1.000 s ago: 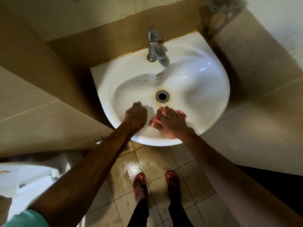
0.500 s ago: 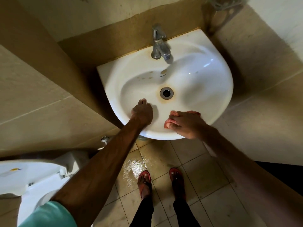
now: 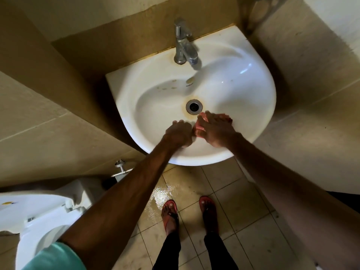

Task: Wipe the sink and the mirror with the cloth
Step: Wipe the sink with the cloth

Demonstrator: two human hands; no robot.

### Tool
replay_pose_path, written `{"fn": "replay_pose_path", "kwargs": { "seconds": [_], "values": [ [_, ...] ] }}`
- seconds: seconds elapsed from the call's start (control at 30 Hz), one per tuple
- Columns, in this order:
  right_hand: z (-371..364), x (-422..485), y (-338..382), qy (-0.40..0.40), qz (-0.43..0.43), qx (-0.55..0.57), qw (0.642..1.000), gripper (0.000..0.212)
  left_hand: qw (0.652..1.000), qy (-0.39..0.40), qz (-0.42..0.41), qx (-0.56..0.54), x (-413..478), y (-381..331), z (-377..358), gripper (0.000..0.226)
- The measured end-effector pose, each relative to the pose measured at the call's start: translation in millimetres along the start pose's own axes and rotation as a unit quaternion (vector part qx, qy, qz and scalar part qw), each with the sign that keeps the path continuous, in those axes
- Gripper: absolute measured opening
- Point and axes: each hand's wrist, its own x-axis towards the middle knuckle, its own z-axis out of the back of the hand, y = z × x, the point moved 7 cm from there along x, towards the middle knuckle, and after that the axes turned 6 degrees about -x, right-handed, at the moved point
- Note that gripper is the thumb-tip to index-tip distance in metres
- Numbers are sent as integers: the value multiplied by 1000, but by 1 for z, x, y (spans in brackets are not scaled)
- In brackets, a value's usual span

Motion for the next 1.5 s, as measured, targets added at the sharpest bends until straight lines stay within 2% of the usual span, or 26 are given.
{"fn": "replay_pose_path", "kwargs": {
  "seconds": [0.1, 0.27, 0.4, 0.5, 0.6, 0.73, 0.9, 1.0, 1.07, 1.13, 1.23, 1.37, 1.5],
  "values": [
    [6, 21, -7, -49, -14, -8, 999, 64, 1000, 8, 7, 8, 2, 3, -2, 45],
    [11, 12, -9, -51, -13, -3, 999, 58, 1000, 27, 7, 7, -1, -3, 0, 48],
    [22, -43, -13, -6, 12, 18, 1000, 50, 999, 39, 10, 7, -2, 0, 0, 58],
    [33, -74, -19, 29, 24, 25, 999, 57, 999, 48, 19, 17, 0, 2, -2, 61],
    [33, -63, -24, 56, 22, 24, 998, 62, 998, 56, 29, 22, 4, 2, -4, 64],
    [24, -21, -26, -2, 8, -61, 998, 57, 997, 54, 40, 35, 7, -1, -8, 65],
    [32, -13, -28, -33, 16, -37, 999, 55, 995, 33, 50, 77, 9, -9, -12, 54],
    [28, -39, -34, -33, 19, -27, 999, 71, 995, 30, 53, 83, 12, -9, -11, 52],
    [30, -64, -34, -87, 39, -40, 995, 78, 996, 34, 51, 72, 13, -8, -11, 51],
    [32, -91, -31, -163, 62, -19, 985, 68, 996, 39, 49, 69, 14, -6, -11, 50],
    [27, -133, -23, -312, 60, 15, 948, 49, 996, 48, 47, 66, 16, -5, -12, 49],
    [4, -146, -6, -404, -34, 88, 910, 46, 996, 47, 39, 64, 20, -3, -13, 48],
    [-11, -150, 34, -422, -151, 198, 871, 61, 994, 56, 42, 79, 26, -4, -16, 47]
  ]
}}
